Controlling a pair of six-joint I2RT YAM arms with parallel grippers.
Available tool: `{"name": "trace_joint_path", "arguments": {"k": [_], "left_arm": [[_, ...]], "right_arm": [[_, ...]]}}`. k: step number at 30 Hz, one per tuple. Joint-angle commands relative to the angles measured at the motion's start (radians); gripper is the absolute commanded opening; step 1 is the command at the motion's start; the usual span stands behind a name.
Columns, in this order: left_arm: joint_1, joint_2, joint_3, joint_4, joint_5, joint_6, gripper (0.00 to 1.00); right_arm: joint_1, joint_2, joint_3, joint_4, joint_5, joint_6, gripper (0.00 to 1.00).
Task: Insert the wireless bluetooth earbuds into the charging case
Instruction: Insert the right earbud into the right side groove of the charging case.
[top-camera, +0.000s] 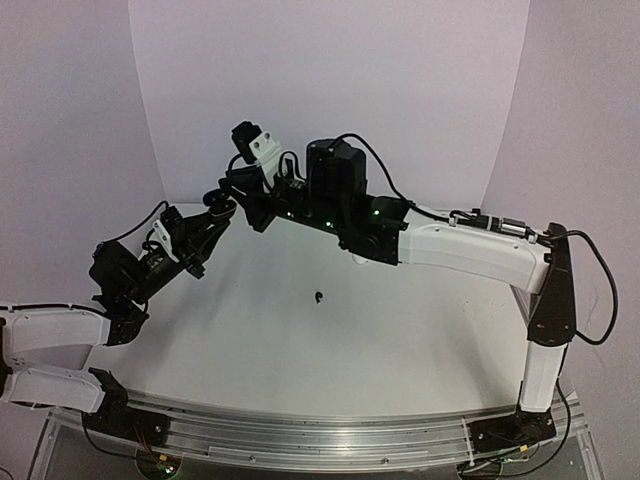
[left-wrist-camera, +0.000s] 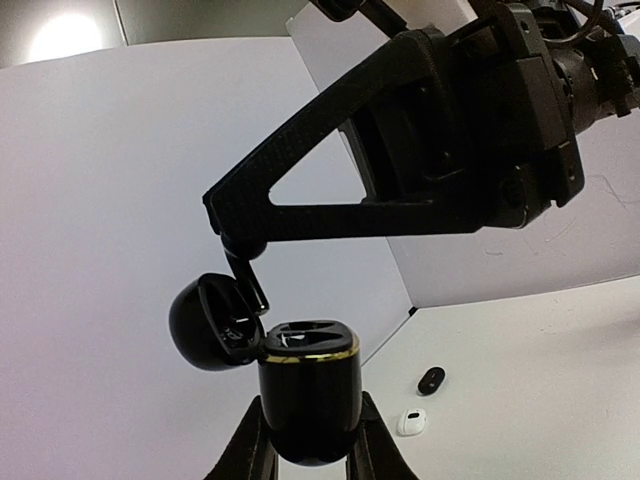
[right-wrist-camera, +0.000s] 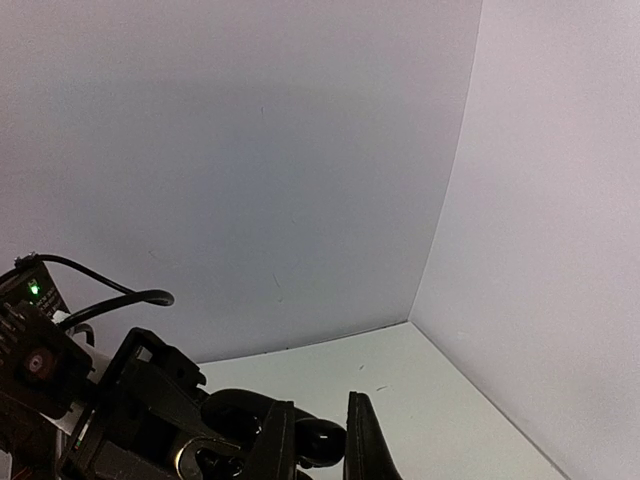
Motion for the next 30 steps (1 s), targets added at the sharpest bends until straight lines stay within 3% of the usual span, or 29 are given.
{"name": "trace_joint_path", "arguments": {"k": [1, 14, 30], "left_arm": [[-0.011, -0.007, -0.001, 0.047, 0.063, -0.002, 0.0], [-0.004, -0.015, 0.001, 0.05, 0.045, -0.134, 0.0], [-0.005, -0.002, -0.004, 0.099, 0.032, -0.136, 0.0]], "right_arm": [[0.012, -0.008, 0.034, 0.039, -0.016, -0.001, 0.0], [0.017, -0.075, -0.008, 0.042, 0.031, -0.001, 0.0], [0.022, -0.098, -0.04, 0.05, 0.073, 0.014, 0.0]]}}
